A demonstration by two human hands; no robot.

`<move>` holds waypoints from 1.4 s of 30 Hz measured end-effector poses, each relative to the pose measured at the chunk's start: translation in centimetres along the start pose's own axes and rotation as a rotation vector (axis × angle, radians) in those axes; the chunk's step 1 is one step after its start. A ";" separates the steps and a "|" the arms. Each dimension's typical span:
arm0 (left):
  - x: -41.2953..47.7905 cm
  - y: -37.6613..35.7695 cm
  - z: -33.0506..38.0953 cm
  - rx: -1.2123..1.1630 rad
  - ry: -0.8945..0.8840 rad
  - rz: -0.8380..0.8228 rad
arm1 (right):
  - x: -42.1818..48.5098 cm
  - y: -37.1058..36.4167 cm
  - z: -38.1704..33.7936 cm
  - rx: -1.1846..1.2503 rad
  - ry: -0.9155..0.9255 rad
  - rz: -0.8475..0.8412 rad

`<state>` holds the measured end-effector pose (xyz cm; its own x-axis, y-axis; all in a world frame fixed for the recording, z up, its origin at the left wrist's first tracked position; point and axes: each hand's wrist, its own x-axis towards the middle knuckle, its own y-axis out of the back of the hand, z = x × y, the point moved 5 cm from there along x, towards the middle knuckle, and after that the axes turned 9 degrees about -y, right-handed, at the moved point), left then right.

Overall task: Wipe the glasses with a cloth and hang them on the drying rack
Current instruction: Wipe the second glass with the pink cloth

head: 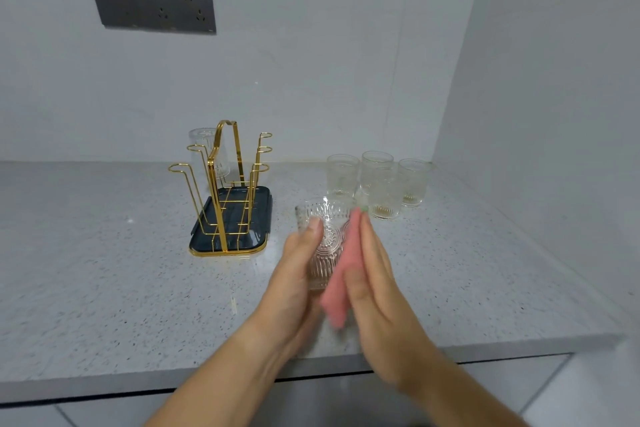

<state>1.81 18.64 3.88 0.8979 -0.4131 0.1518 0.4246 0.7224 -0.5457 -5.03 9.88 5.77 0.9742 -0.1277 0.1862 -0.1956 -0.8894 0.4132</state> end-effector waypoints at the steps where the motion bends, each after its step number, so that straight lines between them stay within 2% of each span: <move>1: 0.0 -0.2 -0.3 -0.003 0.011 -0.029 | 0.8 0.7 -0.5 0.063 -0.020 0.015; 5: -0.2 -1.2 -0.6 -0.061 0.006 -0.053 | 3.0 2.7 -1.3 0.248 -0.090 0.071; 8: 0.4 -0.6 -0.5 -0.080 0.030 -0.073 | 1.6 1.0 -1.0 0.093 -0.017 0.034; 11: 1.2 1.1 -0.7 -0.115 0.067 0.032 | -0.4 -1.0 0.5 -0.030 0.043 0.013; 13: 1.2 1.5 -0.8 -0.101 0.029 0.070 | -0.6 -0.9 1.0 -0.043 0.040 0.021; 20: 0.9 -0.3 -1.1 -0.065 0.018 -0.008 | 2.8 2.4 -0.8 0.262 -0.108 0.074; 24: 0.6 -0.5 0.0 -0.170 0.034 -0.029 | 0.9 0.2 -0.8 0.076 -0.005 0.037; 27: 0.1 -0.1 -0.2 -0.144 0.038 -0.044 | -0.6 -0.8 0.6 0.012 0.055 0.054; 29: 0.0 0.3 -1.0 -0.119 0.056 -0.009 | -0.4 -0.3 0.6 0.048 0.031 0.045; 35: -0.4 -1.3 -1.4 -0.100 0.053 -0.076 | 2.8 2.3 -0.4 0.276 -0.099 0.090; 38: 0.3 -0.6 -1.1 -0.101 0.061 -0.078 | 1.5 1.0 -0.8 0.175 -0.010 0.047; 42: 1.0 1.0 -0.9 -0.133 0.084 0.018 | -0.7 -0.8 0.5 0.000 0.051 0.009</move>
<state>3.05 18.47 2.70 0.8903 -0.4492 0.0748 0.3842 0.6527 -0.6530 -5.50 10.44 4.84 0.9654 -0.1132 0.2348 -0.2042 -0.8885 0.4110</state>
